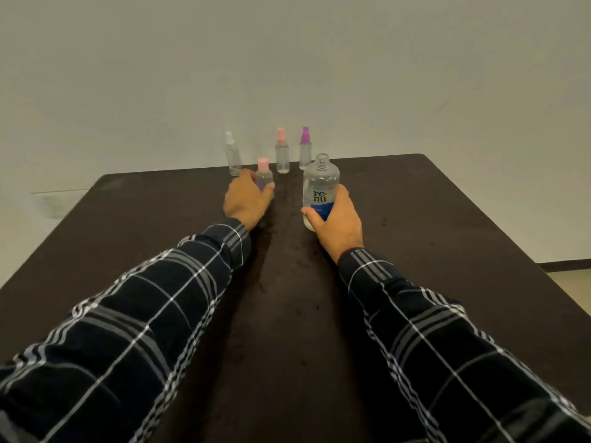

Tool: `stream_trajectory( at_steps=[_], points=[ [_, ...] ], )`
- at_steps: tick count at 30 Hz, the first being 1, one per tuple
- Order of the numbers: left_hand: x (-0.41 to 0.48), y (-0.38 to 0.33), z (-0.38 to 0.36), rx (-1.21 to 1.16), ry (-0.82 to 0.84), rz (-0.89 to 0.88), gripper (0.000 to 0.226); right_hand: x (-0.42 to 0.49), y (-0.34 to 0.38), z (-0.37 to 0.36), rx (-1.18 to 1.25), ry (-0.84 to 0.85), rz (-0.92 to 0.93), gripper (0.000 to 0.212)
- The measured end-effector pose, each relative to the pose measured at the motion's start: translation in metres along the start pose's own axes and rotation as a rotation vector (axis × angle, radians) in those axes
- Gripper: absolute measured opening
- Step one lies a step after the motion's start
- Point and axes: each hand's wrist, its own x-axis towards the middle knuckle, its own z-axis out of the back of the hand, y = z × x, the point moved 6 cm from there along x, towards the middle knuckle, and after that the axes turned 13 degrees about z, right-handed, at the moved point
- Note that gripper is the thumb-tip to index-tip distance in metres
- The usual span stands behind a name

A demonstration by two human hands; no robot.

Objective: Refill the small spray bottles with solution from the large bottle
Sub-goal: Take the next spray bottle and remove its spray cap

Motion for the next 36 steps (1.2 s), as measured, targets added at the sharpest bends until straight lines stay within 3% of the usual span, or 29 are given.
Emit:
stream_trajectory(
  at_steps=[4, 7, 9, 12, 15, 21, 28, 36],
  points=[
    [-0.047, 0.017, 0.03, 0.035, 0.016, -0.025, 0.041, 0.002, 0.004, 0.003, -0.031, 0.098, -0.066, 0.074],
    [-0.075, 0.025, 0.051, 0.037, 0.052, -0.068, 0.037, -0.005, 0.001, 0.011, -0.057, 0.127, -0.171, 0.109],
    [-0.087, 0.031, 0.061, 0.03, 0.066, -0.083, 0.036, -0.022, 0.009, 0.025, -0.154, -0.033, -0.173, 0.095],
    [-0.1, 0.034, 0.067, 0.03, 0.101, -0.088, 0.04, -0.05, 0.037, 0.038, -0.334, -0.259, -0.024, 0.042],
    [-0.112, 0.03, 0.069, 0.052, 0.116, -0.1, 0.042, -0.055, 0.054, 0.017, -0.235, -0.069, 0.101, 0.013],
    [-0.127, 0.03, 0.06, 0.076, 0.175, -0.12, 0.043, -0.05, 0.071, -0.021, 0.074, 0.185, 0.131, 0.032],
    [-0.124, 0.029, 0.06, 0.14, 0.171, -0.103, 0.042, -0.043, 0.072, -0.038, 0.151, 0.145, 0.075, 0.032],
    [-0.122, 0.033, 0.055, 0.091, 0.179, -0.099, 0.037, -0.03, 0.07, -0.05, 0.051, 0.093, 0.064, 0.02]
  ],
)
